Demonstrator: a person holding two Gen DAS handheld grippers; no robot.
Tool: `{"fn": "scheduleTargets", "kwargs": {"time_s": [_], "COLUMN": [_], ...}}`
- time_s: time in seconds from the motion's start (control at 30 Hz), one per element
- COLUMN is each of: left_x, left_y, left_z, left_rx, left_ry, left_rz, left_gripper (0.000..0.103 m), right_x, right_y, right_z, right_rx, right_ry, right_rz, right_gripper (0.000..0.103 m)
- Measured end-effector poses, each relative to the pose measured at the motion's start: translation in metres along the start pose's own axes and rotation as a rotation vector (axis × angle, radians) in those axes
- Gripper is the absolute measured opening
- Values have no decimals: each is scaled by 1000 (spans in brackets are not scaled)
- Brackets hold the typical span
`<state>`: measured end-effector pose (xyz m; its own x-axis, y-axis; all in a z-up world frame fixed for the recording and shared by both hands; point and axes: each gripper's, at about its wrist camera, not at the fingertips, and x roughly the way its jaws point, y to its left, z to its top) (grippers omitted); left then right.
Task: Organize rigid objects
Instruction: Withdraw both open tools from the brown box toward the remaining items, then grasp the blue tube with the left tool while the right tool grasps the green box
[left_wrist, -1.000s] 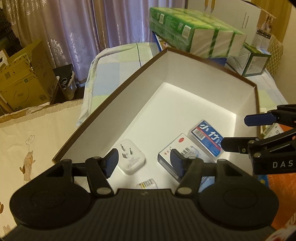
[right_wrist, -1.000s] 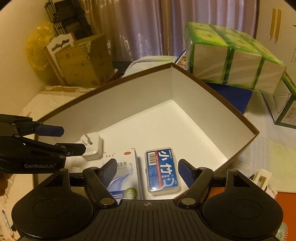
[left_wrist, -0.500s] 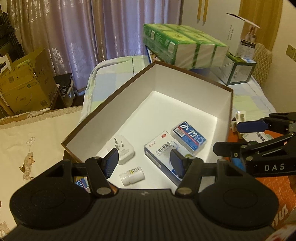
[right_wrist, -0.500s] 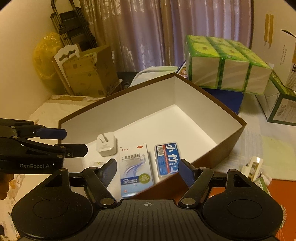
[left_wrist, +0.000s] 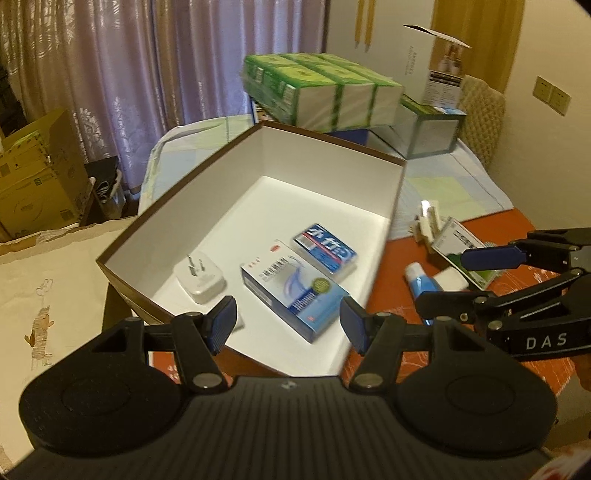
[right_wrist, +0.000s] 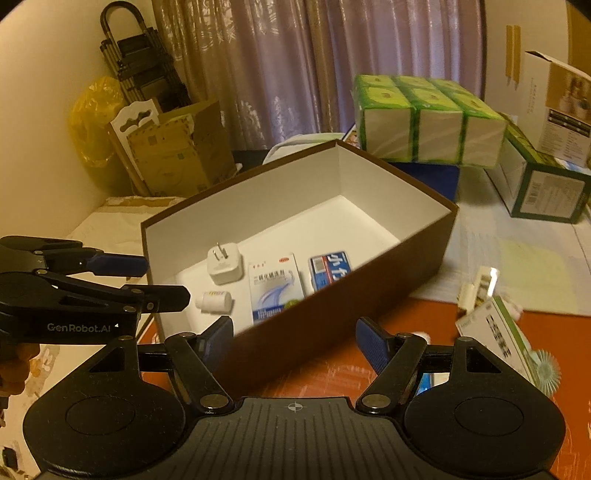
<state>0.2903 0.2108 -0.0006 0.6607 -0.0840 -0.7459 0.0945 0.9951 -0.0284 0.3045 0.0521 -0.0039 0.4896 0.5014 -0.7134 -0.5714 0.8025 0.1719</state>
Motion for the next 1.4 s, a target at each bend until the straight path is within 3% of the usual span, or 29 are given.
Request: {"fn": "scheduleTargets", "kwargs": {"time_s": [0.37,0.67,0.97,1.4], "left_x": [-9,-6,9,50], "left_y": [-37,-82,-131,-170], "left_z": [-14,-20,-24,-26], "left_rx": [5,-24,-10,19], "left_ry": [14,31,69,146], "left_rz": [-3,-23,-44,-50], "left_gripper": [58,58,58,58], "right_x": [-27,-48,-64,-74], "right_y": [-17,-54,-96,-149], "right_z": [-30,-49,-64,-82], "right_rx": [7,-1,39,124], "right_ry": [13,50,79,100], "right_rz": [20,24,12,-38], "right_gripper": [71,70,70,70]}}
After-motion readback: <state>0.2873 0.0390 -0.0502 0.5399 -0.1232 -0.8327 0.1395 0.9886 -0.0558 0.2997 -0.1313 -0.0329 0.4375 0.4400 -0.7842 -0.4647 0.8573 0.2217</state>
